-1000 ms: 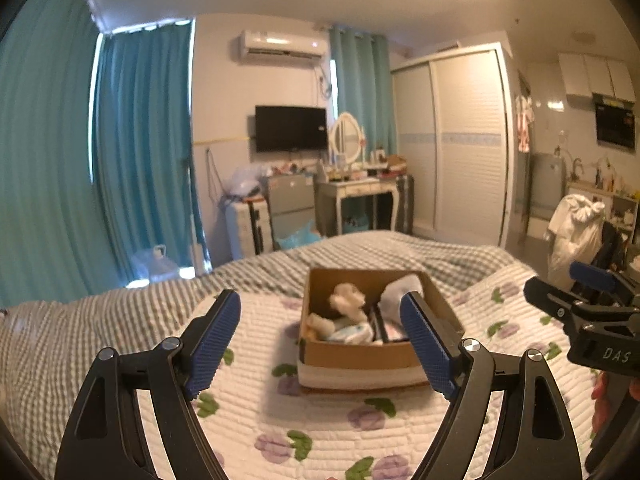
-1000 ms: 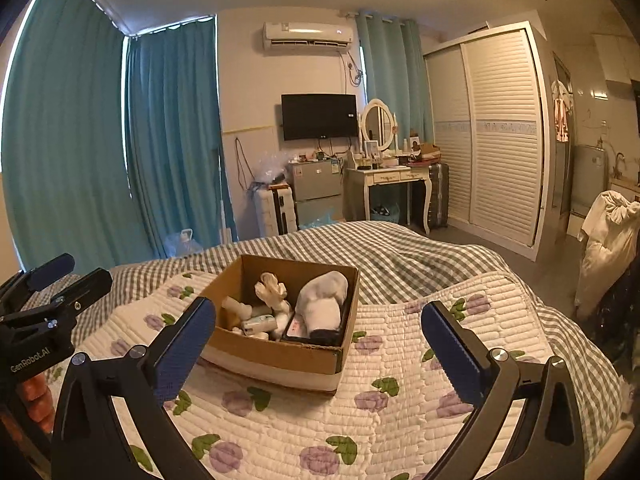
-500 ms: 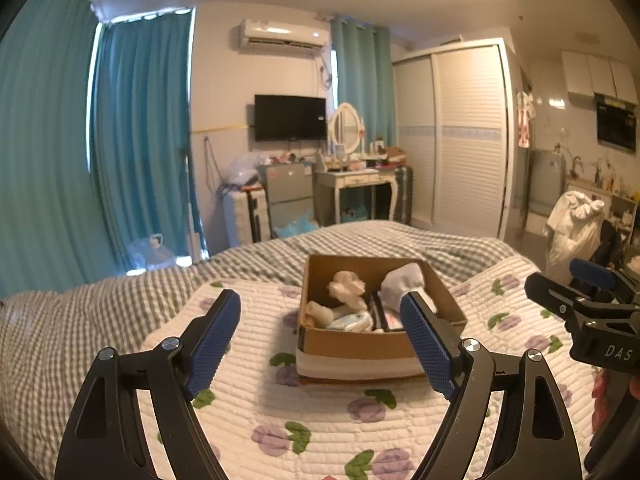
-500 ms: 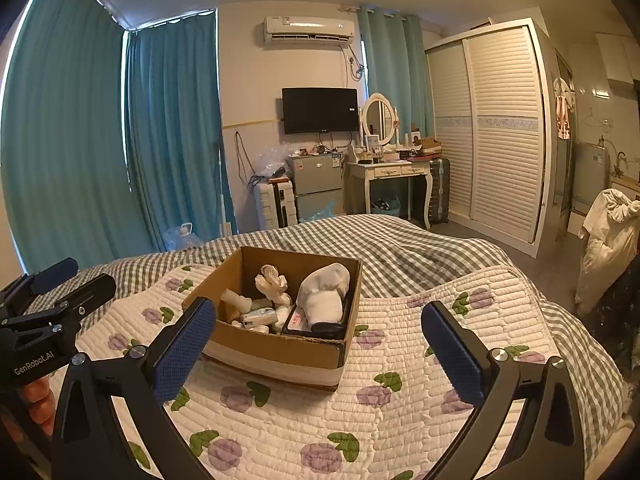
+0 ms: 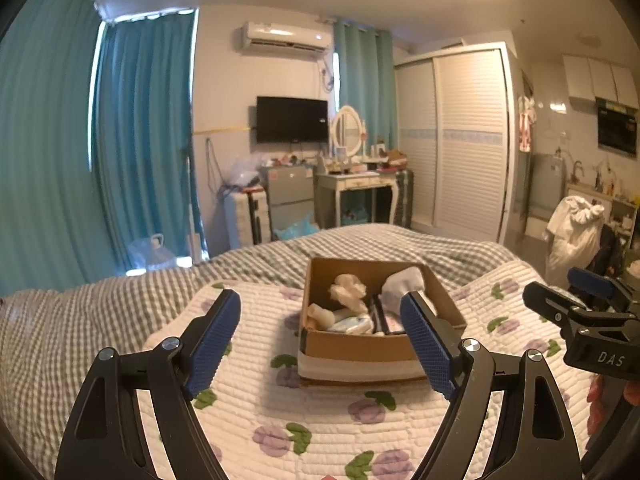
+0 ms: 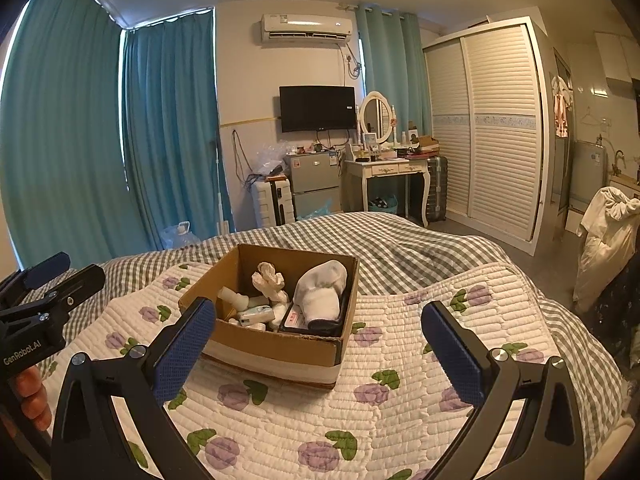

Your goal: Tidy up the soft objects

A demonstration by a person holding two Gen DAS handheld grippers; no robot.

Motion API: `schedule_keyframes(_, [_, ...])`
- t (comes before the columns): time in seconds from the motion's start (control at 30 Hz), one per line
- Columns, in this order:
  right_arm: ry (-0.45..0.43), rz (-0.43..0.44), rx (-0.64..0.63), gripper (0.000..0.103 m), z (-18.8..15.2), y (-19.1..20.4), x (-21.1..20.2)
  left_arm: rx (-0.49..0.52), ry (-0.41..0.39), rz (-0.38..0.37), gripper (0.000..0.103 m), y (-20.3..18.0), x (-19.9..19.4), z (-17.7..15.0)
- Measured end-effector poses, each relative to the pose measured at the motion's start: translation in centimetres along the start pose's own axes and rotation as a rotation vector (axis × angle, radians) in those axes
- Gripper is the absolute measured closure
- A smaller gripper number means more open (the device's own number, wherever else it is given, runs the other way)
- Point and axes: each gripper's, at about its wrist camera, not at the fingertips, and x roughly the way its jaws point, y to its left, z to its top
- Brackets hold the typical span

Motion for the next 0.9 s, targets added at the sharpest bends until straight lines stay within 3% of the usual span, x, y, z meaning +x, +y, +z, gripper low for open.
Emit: schedule_keyframes(0.9, [0.005, 0.003, 0.011, 0.000, 0.13, 0.08, -0.16, -0.003, 0.008, 0.002, 0.020, -0.10, -0.02, -0.13])
